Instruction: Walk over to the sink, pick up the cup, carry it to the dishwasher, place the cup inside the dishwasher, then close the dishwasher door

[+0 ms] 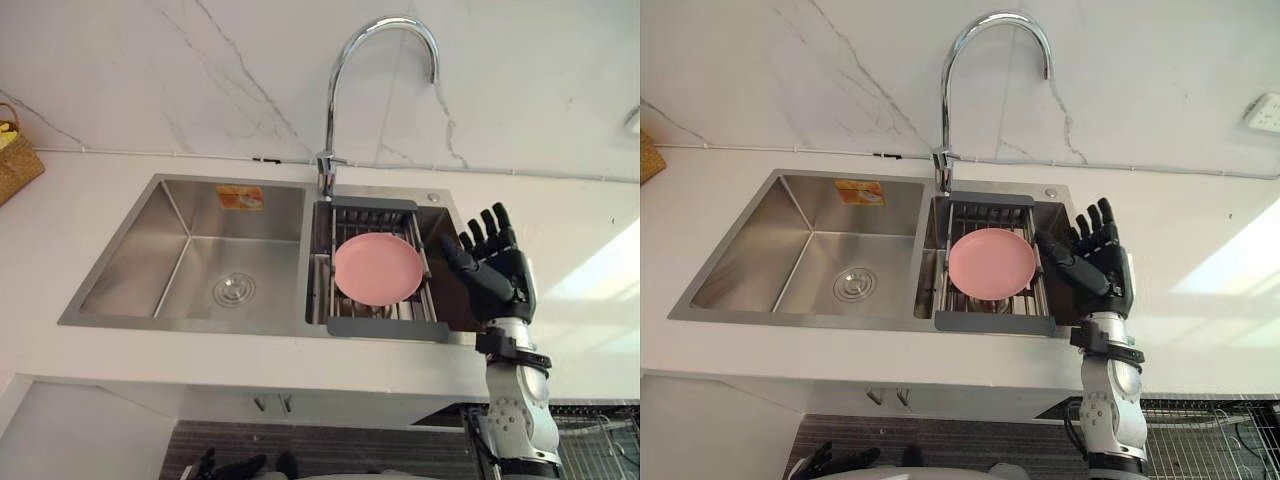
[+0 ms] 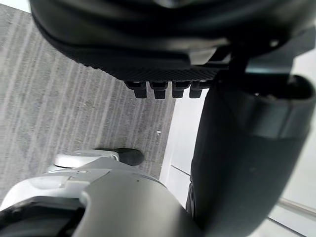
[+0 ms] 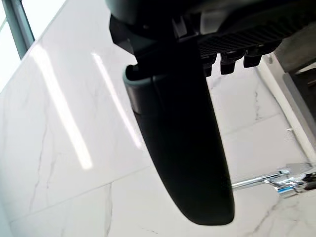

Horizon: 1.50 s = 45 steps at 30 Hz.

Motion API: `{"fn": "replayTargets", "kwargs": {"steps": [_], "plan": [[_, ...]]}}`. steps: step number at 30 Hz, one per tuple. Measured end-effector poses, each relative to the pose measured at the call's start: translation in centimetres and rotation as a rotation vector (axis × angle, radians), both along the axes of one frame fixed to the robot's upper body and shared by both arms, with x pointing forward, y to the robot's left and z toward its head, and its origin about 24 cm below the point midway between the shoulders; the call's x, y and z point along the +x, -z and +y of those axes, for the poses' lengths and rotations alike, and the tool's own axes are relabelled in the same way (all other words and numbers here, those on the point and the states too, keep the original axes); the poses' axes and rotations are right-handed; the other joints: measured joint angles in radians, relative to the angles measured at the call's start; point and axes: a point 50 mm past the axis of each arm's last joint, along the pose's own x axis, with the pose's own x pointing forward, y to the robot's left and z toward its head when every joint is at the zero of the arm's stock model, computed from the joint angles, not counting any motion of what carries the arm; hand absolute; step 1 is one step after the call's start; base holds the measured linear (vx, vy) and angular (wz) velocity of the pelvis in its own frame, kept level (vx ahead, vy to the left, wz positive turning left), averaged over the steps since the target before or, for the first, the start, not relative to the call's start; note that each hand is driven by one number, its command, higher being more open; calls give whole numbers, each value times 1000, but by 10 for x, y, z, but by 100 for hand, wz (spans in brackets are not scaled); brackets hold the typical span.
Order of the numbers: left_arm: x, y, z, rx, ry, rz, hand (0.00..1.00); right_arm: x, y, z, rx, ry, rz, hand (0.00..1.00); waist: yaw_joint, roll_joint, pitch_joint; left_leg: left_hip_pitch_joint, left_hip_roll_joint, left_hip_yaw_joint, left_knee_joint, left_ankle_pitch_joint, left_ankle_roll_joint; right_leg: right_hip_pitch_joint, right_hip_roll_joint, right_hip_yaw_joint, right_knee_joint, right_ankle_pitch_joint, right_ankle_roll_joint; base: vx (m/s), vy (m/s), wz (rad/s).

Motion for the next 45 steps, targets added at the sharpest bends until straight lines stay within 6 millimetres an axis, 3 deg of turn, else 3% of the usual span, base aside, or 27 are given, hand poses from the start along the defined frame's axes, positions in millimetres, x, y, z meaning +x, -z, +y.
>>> {"fn": "replayTargets", "kwargs": {"steps": [7, 14, 19, 31, 45], "plan": [[1, 2, -1, -10, -13, 67, 100, 13, -18, -24, -476, -41, 104, 100, -2, 7, -18, 4, 25, 77, 0, -14, -19, -11, 9, -9, -30, 33, -6, 1, -11, -31], [-4, 2, 2, -16, -28, 107, 100, 25, -22, -38, -770, -102, 187, 100, -3, 4, -50, 4, 27, 96, 0, -18, -26, -13, 7, -27, -30, 35, -5, 15, -5, -3], [-7, 2, 2, -13, -18, 111, 100, 26, -10, -33, -894, -186, 256, 100, -5, 2, -64, 5, 24, 96, 0, -19, -29, -13, 2, -36, -28, 36, -3, 0, 0, 0], [-7, 2, 1, -15, 1, 110, 100, 32, 0, -15, -1108, -293, 238, 100, -4, -3, -70, 3, 2, 88, -1, -17, -26, -6, -22, -63, -31, 44, 10, 0, 25, 4], [-6, 1, 2, -7, 21, 105, 100, 43, -12, -1, -1500, -259, 130, 100, -4, -3, -70, 5, 1, 79, -1, -10, -22, -2, -22, -72, -34, 46, 12, 0, 2, 0]]}}
